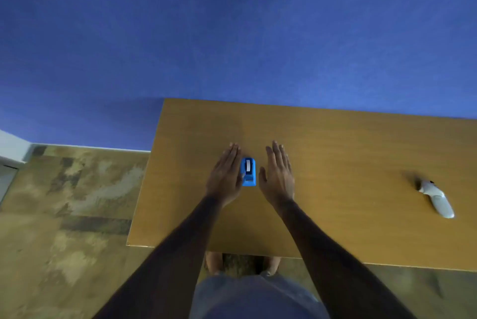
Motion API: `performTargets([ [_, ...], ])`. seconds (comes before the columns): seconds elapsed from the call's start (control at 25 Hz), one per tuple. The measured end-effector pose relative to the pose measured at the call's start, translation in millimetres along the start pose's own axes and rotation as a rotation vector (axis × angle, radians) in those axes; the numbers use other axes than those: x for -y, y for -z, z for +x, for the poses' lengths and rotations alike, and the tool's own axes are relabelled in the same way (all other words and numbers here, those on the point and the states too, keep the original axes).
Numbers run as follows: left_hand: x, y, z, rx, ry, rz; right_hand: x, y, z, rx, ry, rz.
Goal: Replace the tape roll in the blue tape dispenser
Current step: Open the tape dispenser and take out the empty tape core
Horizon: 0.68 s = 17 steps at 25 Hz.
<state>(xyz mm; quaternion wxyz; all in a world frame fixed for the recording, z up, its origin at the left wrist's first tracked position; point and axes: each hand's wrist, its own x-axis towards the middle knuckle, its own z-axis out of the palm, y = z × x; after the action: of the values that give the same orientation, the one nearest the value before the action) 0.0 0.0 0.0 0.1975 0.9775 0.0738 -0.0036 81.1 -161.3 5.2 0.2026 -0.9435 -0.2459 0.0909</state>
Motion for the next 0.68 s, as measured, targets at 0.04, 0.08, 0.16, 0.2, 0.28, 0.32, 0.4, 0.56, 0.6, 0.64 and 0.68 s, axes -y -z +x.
performTargets([
  [0.04,2.1,-4.7,1.9,0.017,0.004,0.015,-0.9,-4.5,0.7,0.025,-0.015,-0.01],
  [0.08,4.3,-5.1,3.5,0.037,0.008,-0.015,-1.8,-5.6,2.4,0.048,-0.032,0.0],
  [0.16,8.0,-10.7,6.4,0.075,-0.009,-0.036,-1.9,-13.4,3.2,0.1,-0.037,-0.011],
  [0.2,9.2,-13.3,9.0,0.091,-0.014,-0.048,-2.0,-16.9,5.9,0.127,-0.031,-0.015],
  [0.28,11.9,-17.2,12.8,0.095,-0.007,-0.065,-0.7,-21.7,11.2,0.158,-0.011,-0.004],
  [0.32,13.8,-19.7,14.2,0.087,0.003,-0.071,0.4,-22.0,13.7,0.158,-0.011,0.02],
  [0.4,17.6,-26.4,15.9,0.126,0.039,-0.063,2.3,-25.5,17.1,0.18,-0.022,0.049],
  [0.56,24.8,-34.5,17.3,0.168,0.033,-0.033,4.2,-27.2,23.4,0.182,-0.008,0.054],
  [0.6,26.1,-35.2,17.6,0.159,0.026,-0.034,4.5,-26.8,25.3,0.178,-0.003,0.052],
  [0.64,26.5,-34.8,18.1,0.142,0.024,-0.054,5.4,-25.9,26.4,0.178,-0.001,0.041],
  [0.68,26.3,-34.7,19.4,0.131,0.019,-0.06,4.9,-25.7,28.1,0.182,0.002,0.028],
])
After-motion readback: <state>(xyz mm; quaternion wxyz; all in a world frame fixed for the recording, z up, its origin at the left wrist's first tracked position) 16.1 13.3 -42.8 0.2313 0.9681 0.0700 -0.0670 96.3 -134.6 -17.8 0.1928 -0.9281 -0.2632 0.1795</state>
